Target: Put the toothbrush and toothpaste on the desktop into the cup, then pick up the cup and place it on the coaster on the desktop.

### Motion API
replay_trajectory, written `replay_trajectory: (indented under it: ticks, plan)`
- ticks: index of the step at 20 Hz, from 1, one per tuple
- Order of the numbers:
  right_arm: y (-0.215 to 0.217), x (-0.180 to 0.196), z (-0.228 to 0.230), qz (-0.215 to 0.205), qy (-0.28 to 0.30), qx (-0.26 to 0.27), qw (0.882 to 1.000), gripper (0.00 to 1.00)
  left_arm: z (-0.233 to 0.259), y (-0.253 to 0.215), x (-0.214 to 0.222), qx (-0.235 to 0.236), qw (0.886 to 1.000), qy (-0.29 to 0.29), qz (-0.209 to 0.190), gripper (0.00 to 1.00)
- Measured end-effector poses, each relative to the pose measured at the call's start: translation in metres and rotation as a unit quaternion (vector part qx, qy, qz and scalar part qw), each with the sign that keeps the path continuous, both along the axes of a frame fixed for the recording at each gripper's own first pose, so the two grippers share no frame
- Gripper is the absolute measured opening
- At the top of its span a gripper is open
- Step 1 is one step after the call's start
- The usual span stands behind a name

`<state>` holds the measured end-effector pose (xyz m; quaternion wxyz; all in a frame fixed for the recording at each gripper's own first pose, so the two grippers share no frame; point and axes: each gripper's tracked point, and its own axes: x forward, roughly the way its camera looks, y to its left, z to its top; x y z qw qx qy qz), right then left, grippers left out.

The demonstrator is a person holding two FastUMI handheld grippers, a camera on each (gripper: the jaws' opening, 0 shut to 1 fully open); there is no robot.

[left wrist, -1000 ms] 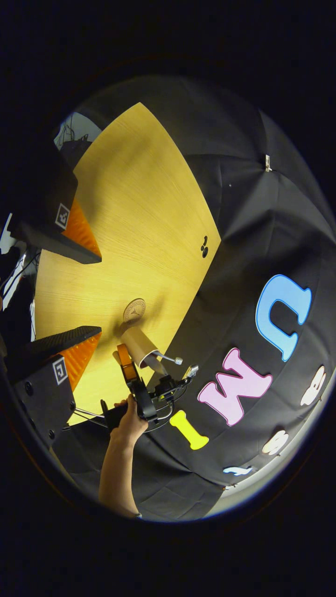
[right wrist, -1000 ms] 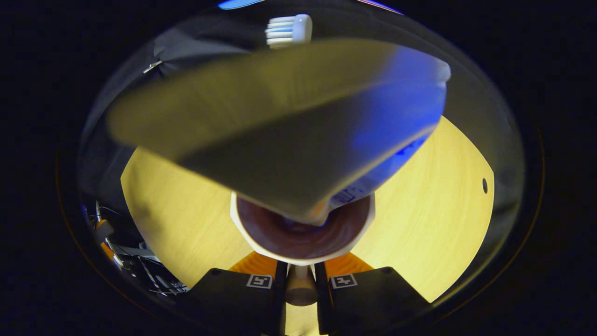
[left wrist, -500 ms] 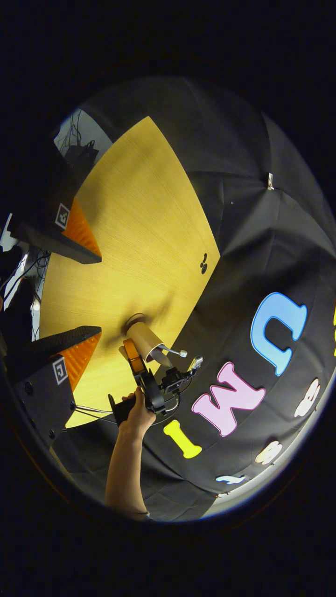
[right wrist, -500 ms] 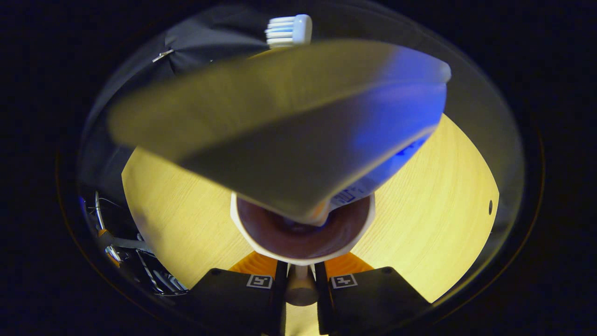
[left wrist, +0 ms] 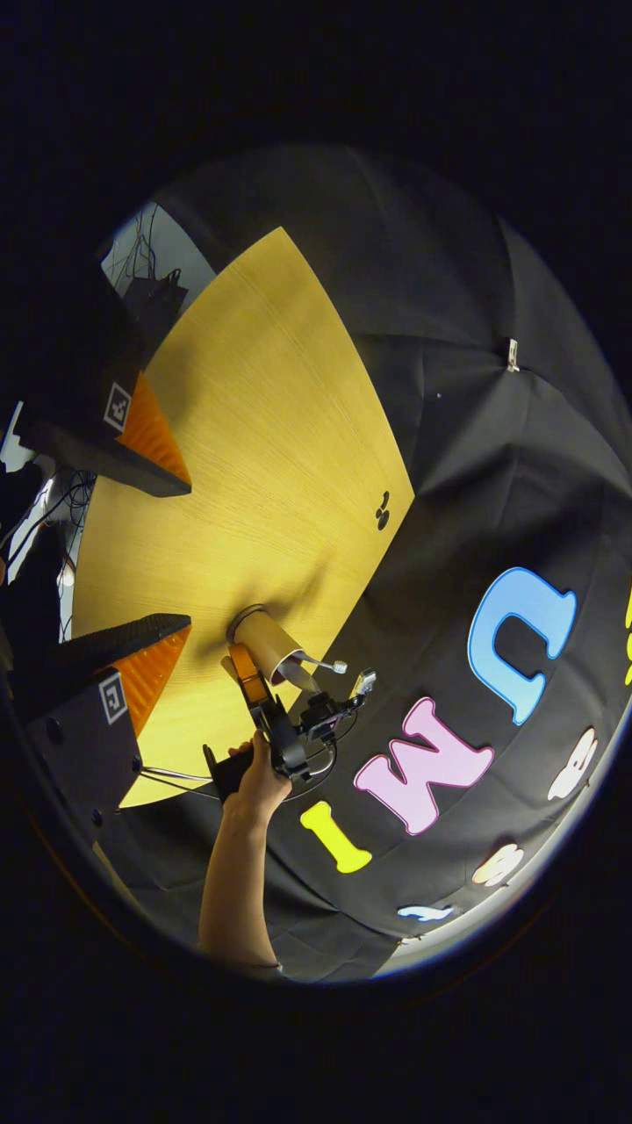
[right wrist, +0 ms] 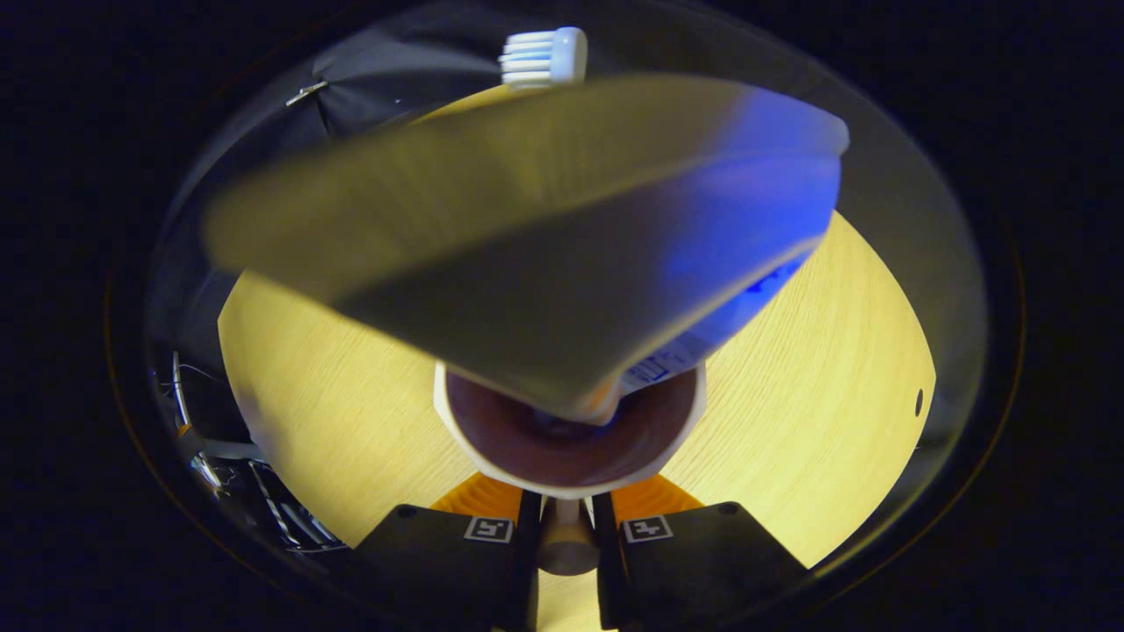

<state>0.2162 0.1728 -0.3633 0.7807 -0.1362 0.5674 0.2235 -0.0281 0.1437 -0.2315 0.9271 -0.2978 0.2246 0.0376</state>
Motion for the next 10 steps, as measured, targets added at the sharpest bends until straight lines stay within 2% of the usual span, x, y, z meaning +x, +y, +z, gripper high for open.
replay_trajectory:
  ticks: [10]
  plan:
    - [-0.0028,0.0015,0.008,-0.004,0.0,0.0,1.0,0.33,0.0033,0.0027,0.0101,-0.003,1.0,-0.005,-0.005,0.84]
